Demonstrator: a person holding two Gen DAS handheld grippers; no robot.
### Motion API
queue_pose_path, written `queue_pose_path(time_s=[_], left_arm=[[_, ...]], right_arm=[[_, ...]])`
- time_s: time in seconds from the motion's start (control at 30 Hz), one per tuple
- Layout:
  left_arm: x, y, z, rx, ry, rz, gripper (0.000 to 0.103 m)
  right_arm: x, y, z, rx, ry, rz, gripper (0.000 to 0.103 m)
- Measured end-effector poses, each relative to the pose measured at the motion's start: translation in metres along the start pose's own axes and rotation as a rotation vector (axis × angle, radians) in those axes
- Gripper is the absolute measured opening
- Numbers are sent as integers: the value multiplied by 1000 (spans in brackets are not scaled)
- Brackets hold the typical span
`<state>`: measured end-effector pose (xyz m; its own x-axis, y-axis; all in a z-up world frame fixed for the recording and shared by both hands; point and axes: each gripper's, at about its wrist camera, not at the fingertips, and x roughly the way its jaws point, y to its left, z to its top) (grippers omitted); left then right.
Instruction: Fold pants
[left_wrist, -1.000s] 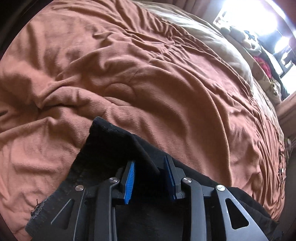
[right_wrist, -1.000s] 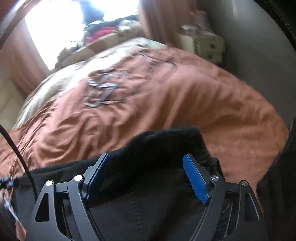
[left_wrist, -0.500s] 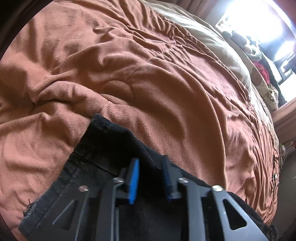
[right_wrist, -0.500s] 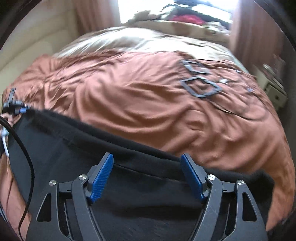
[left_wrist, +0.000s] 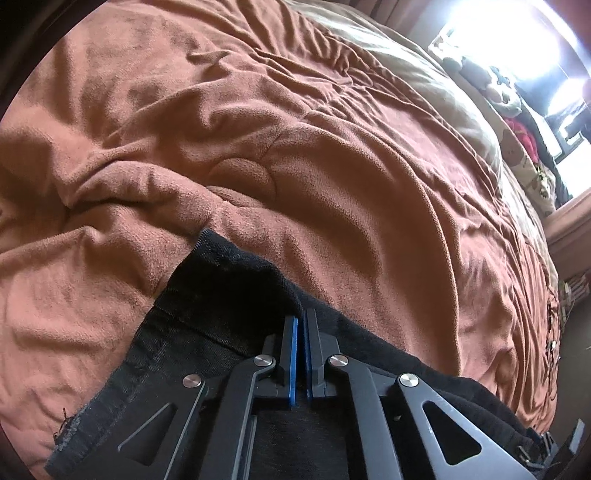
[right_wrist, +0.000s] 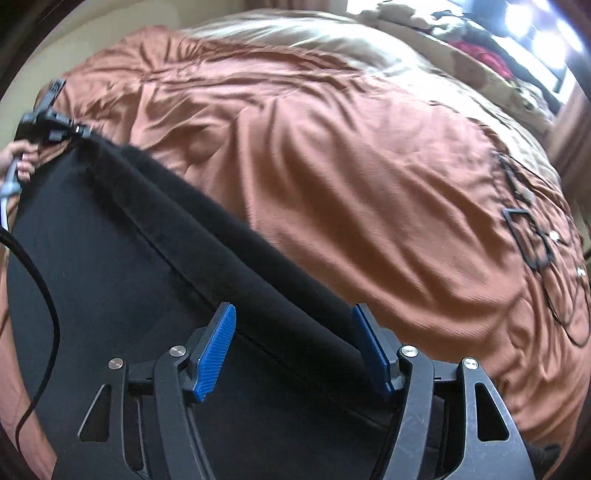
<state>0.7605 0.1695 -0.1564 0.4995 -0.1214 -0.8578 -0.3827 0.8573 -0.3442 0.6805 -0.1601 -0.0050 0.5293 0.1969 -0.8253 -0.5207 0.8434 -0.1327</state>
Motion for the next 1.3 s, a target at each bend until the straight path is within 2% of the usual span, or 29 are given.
queue_pose_path(time_s=[0.23,0.3,0.4,0.43,0.47,0.5,0.8,1.1,1.23,1.3], left_arm=[[-1,2,2,8,5,-8,3],[-2,2,2,12,6,-8,3],[-3,1,2,12,6,-9,3],[-4,2,2,11,5,-11,3],[-5,2,2,10,4,-13,3],[-7,2,2,9,4,-15,3],[-15,4,11,-1,-15,-25,2],[10,4,15,-13,-26,-2,3],[14,7,14,-14,-1,-13,10],[8,10,14,-4,12,-21,21]], right_arm=[[31,9,15,-37,42,-9,62],[38,10,18,-53,61,-3,59],[43,15,18,-70,85,31,34],[42,19,19,-87,88,32,10],[42,23,19,-109,90,10,2],[41,27,19,-125,88,-4,0],[16,38,35,-91,-40,-90,0],[58,45,39,-54,1,-153,0],[74,41,41,13,35,-169,1],[69,41,42,24,33,-173,8]])
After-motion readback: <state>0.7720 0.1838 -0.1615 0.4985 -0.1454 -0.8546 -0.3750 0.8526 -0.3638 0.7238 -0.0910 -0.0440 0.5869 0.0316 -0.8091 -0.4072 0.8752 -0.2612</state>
